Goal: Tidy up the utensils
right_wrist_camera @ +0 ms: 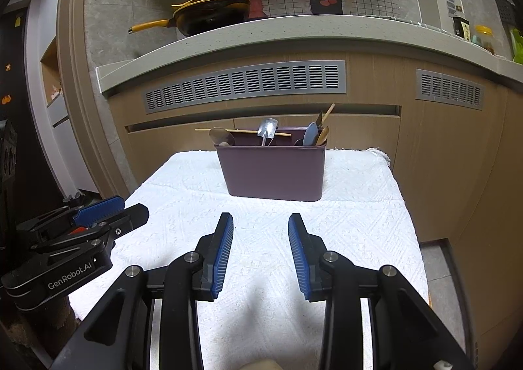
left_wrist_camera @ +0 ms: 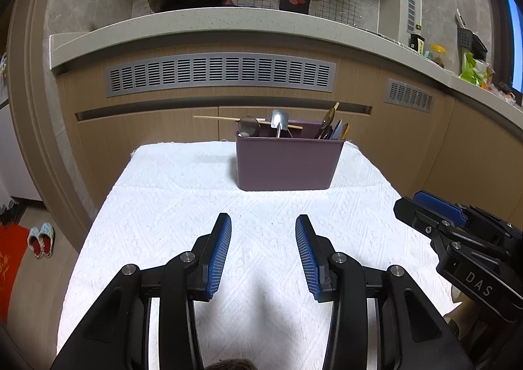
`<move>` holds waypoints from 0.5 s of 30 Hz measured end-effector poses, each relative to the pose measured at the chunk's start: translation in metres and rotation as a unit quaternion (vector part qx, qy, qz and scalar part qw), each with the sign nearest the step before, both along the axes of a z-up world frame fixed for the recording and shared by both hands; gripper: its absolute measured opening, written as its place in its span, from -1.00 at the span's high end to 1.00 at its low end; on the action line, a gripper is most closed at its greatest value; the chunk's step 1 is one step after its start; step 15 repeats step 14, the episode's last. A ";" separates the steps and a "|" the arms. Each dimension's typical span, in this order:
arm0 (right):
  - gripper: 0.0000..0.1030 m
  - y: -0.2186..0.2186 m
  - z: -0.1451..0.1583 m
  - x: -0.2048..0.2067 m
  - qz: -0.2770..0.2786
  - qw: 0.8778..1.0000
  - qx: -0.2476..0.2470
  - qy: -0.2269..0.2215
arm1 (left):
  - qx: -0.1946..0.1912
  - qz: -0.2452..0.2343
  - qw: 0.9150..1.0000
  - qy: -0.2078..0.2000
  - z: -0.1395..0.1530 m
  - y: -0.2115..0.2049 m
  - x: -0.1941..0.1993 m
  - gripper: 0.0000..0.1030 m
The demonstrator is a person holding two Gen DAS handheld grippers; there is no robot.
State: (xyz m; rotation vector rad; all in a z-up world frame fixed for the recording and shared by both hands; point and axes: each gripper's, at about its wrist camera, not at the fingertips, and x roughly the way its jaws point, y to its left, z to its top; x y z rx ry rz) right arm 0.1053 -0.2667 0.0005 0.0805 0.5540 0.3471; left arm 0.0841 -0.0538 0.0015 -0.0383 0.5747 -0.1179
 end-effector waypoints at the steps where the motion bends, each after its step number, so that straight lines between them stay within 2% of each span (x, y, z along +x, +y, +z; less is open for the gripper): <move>1: 0.36 0.000 0.000 0.000 -0.001 1.000 0.000 -0.001 | 0.000 -0.002 1.000 0.001 0.000 0.000 0.000 0.18; 15: 0.33 0.000 0.003 0.000 -0.013 1.000 -0.008 -0.009 | -0.003 -0.008 1.000 0.002 -0.002 -0.002 -0.003 0.18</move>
